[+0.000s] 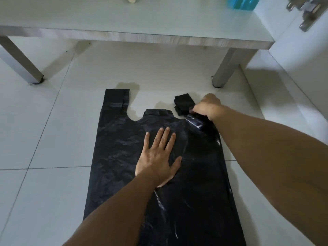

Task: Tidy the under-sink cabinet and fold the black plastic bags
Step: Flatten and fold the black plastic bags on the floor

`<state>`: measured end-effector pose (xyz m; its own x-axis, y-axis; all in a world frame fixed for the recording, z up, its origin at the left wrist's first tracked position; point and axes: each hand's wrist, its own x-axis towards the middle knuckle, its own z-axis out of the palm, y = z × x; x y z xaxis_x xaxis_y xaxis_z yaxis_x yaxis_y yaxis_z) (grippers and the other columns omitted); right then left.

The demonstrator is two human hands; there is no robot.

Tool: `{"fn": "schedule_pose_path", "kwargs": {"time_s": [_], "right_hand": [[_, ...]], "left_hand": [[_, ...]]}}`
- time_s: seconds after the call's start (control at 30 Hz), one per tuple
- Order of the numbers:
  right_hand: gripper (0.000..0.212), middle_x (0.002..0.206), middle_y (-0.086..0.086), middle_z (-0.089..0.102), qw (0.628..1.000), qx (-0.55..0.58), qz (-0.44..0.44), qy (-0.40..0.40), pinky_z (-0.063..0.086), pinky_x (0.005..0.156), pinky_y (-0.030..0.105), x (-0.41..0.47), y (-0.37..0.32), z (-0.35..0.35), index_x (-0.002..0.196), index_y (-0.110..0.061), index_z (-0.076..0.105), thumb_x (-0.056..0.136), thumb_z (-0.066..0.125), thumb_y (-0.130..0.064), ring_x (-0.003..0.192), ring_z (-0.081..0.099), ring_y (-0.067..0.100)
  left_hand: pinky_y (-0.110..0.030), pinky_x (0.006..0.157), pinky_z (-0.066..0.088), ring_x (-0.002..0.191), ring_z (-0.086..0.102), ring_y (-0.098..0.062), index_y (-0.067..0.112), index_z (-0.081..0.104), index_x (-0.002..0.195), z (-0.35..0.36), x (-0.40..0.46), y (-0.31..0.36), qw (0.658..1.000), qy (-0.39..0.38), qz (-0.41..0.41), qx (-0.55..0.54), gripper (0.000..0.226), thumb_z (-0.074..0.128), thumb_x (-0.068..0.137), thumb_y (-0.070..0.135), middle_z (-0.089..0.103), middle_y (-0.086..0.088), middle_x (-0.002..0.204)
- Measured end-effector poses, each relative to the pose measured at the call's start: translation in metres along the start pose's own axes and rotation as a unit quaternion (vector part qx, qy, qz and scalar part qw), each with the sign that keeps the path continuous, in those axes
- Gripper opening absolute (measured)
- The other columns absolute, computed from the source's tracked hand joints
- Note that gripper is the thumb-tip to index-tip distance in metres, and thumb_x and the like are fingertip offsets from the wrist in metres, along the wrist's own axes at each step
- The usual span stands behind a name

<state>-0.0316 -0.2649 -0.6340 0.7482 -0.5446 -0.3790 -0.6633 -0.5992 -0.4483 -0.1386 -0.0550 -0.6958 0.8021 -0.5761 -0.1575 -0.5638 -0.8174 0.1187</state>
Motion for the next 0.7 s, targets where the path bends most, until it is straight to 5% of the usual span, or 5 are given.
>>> {"fn": "schedule_pose_path", "kwargs": {"time_s": [0.13,0.27,0.4,0.53,0.7], "right_hand": [[0.028,0.113,0.014,0.062,1.000,-0.005,0.001,-0.027,0.045,0.075,0.027,0.009,-0.013,0.004,0.113,-0.007,0.061,0.098,0.055,-0.030,0.109,0.062,0.030],[0.023,0.111,0.013,0.058,0.999,0.013,0.011,-0.030,0.045,0.082,0.029,0.023,-0.017,-0.001,0.112,-0.010,0.059,0.092,0.061,-0.021,0.103,0.058,0.026],[0.063,0.129,0.009,0.059,1.000,0.011,0.004,-0.027,0.048,0.100,0.036,0.028,-0.022,0.005,0.129,-0.001,0.054,0.080,0.080,-0.033,0.117,0.059,0.029],[0.075,0.129,0.010,0.057,0.999,-0.024,-0.037,-0.021,0.048,0.099,0.039,0.025,-0.026,0.012,0.128,-0.010,0.053,0.068,0.086,-0.040,0.118,0.056,0.031],[0.066,0.142,0.013,0.030,0.980,-0.131,-0.124,-0.079,0.042,0.103,0.041,0.037,-0.040,0.008,0.145,-0.029,0.035,0.086,0.062,-0.018,0.129,0.038,0.035]], "left_hand": [[-0.054,0.117,-0.009,0.144,-0.028,-0.019,0.022,-0.016,0.153,-0.001,0.002,-0.001,1.000,-0.009,0.005,-0.009,0.075,0.005,0.093,0.062,-0.027,-0.002,0.158],[-0.054,0.117,-0.009,0.144,-0.028,-0.019,0.022,-0.015,0.153,-0.001,0.001,0.000,1.000,-0.016,0.000,-0.004,0.075,0.006,0.094,0.062,-0.026,-0.002,0.158],[-0.054,0.117,-0.010,0.145,-0.027,-0.018,0.022,-0.015,0.153,-0.003,0.001,0.000,1.000,-0.013,0.002,-0.001,0.074,0.006,0.094,0.062,-0.024,-0.001,0.159],[-0.052,0.118,-0.010,0.145,-0.026,-0.017,0.023,-0.014,0.153,-0.005,-0.001,0.002,1.000,-0.007,-0.006,0.009,0.074,0.007,0.094,0.061,-0.024,-0.001,0.159],[-0.052,0.118,-0.010,0.145,-0.026,-0.017,0.023,-0.014,0.153,-0.003,0.000,0.004,1.000,-0.012,-0.009,0.020,0.074,0.006,0.093,0.062,-0.025,0.000,0.159]]}}
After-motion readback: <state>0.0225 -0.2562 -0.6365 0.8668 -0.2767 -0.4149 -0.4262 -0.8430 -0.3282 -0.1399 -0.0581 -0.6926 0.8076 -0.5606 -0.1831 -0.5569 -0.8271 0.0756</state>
